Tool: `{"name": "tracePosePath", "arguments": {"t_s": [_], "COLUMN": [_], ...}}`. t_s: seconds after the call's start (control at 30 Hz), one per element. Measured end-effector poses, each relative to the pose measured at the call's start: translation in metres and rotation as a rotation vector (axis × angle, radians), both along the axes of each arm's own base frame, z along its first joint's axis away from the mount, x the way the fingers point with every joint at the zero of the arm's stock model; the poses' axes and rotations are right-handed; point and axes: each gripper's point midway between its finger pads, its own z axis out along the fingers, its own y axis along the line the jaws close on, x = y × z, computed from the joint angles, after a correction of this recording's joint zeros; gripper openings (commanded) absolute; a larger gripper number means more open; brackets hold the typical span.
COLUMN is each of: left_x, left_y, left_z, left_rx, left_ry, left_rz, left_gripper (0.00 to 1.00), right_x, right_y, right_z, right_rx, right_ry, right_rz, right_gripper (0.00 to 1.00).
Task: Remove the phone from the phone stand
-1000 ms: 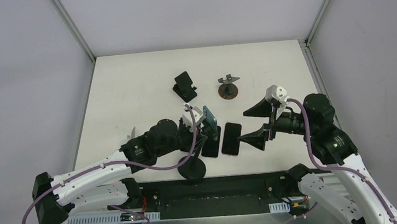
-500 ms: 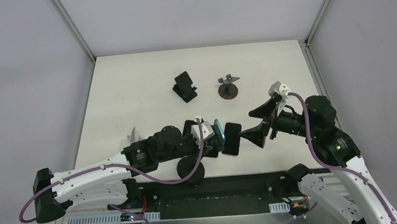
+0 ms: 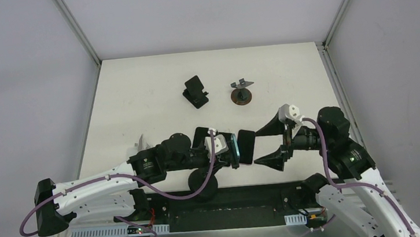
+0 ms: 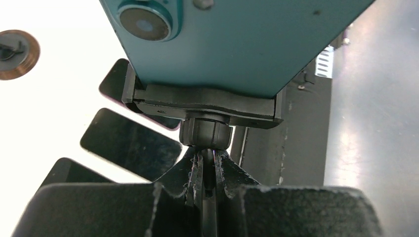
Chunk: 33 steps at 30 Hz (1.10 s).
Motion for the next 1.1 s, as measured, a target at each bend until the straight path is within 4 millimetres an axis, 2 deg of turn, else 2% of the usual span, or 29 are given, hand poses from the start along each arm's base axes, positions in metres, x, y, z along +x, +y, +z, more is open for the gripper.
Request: {"name": "tracePosePath", "arguments": {"t_s": [0.2, 0.37, 0.53, 1.1], "left_x": [-0.017, -0.023, -0.028, -0.028], "left_y": [-0.006, -0.01, -0.012, -0.013], "left_z": [0.007, 0.02, 0.028, 0.012], "left_rx": [-0.018, -0.046, -0.065, -0.014], "left_ry": [0.021, 0.023, 0.027, 0.052], "left_rz": [-0.102, -0.142, -0.176, -0.176], "left_gripper": [0.0, 0.0, 0.0, 0.0], "right_x": [-0.017, -0.023, -0.016, -0.02], "right_y": [0.016, 0.031, 0.044, 0.049], "right_z": [0.01, 0.0, -0.011, -0.013], "right_rx": [0.034, -0.002, -0.031, -0.043], "right_ry": [-0.098, -0.122, -0.15, -0.157], "right_rz": [0.178, 0.249, 0.238, 0.245], "right_gripper": [0.99, 0.99, 0.99, 0.99]}}
